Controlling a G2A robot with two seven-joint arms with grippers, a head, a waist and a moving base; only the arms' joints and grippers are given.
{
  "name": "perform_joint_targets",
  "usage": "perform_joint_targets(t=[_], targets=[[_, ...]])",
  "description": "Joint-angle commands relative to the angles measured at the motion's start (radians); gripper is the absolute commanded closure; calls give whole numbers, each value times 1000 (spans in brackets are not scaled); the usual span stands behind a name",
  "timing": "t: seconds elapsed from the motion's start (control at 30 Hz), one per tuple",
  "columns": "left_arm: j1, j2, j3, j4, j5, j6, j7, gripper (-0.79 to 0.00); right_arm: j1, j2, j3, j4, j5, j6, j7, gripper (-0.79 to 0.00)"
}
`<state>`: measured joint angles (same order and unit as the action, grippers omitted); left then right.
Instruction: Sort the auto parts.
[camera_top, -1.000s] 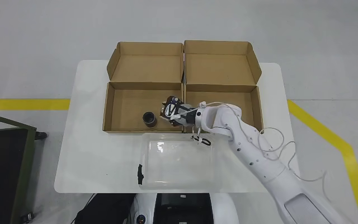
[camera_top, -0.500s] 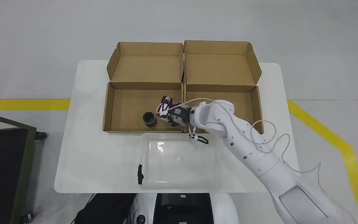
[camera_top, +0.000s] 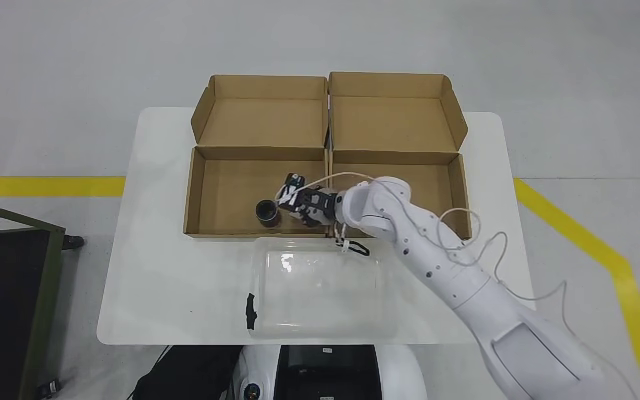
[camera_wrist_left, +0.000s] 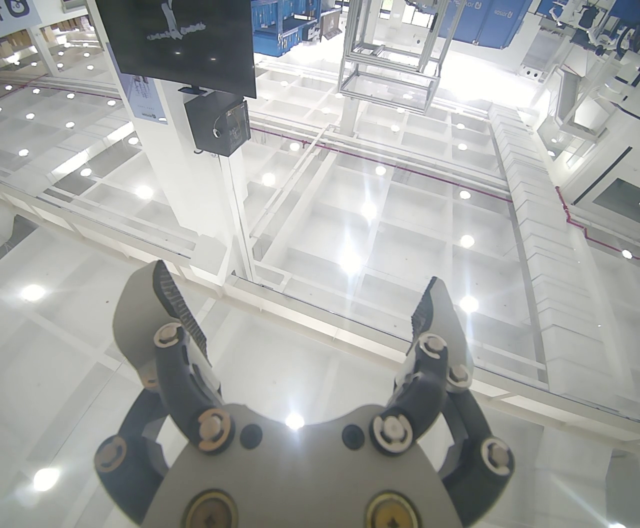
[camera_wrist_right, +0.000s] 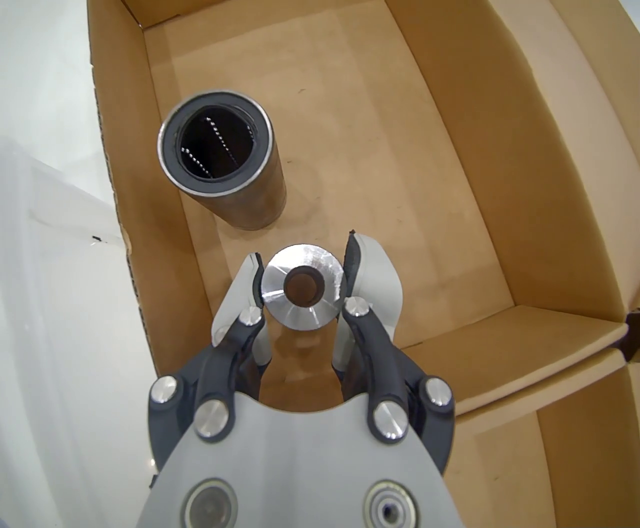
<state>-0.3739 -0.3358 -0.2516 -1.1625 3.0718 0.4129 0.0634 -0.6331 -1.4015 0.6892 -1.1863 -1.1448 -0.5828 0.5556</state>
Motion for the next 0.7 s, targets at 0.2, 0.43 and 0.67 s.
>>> perform_joint_targets(t=[0.2, 0.43, 0.67], targets=[[0, 0, 0, 0, 0, 0, 0, -785, 7, -11, -7, -2, -3, 3, 14, -339], [0, 0, 0, 0, 0, 0, 0, -785, -3, -5, 14, -90, -24, 2, 37, -339], [0, 0, 0, 0, 0, 0, 0, -785, -68, 23, 80, -284, -71, 1, 63, -366]])
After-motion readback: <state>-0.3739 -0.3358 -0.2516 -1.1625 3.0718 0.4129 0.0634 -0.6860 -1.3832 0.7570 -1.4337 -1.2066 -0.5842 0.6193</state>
